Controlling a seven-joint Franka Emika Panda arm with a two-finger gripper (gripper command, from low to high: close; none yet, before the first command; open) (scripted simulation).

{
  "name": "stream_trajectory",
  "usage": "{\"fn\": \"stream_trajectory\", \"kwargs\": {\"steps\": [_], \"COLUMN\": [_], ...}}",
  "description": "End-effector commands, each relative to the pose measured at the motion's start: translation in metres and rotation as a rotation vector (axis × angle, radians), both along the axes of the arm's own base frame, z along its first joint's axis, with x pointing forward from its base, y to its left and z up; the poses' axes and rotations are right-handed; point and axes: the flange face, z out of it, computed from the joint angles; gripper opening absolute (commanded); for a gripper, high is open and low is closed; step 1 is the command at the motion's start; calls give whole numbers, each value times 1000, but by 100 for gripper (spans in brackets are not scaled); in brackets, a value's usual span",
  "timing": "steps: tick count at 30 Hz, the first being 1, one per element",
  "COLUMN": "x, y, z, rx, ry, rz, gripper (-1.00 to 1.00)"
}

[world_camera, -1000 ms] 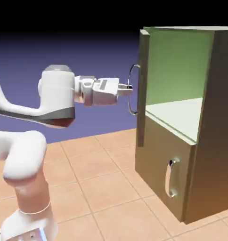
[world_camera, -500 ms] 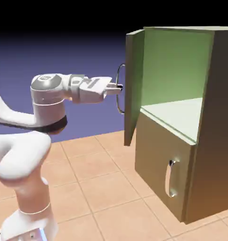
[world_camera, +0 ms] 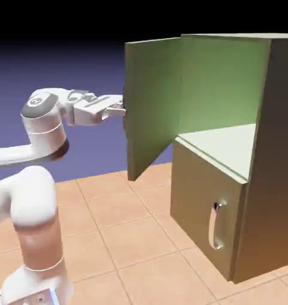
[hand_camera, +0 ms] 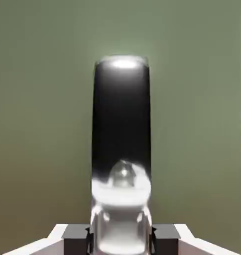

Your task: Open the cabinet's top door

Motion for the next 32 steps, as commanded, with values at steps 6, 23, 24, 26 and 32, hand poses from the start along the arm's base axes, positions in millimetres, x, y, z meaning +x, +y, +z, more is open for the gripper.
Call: {"fn": "stream_trajectory", "kwargs": {"steps": [6,23,24,26,32], "x": [-14,-18,-17,-13,1], "y": [50,172,181,198,247], "z": [0,0,0,0,0], "rx": [0,0,0,0,0], "ry": [0,0,0,0,0], "rz": [-145,-481,-506,-555,-693], "gripper": [-100,-100,-100,-100,-100]}}
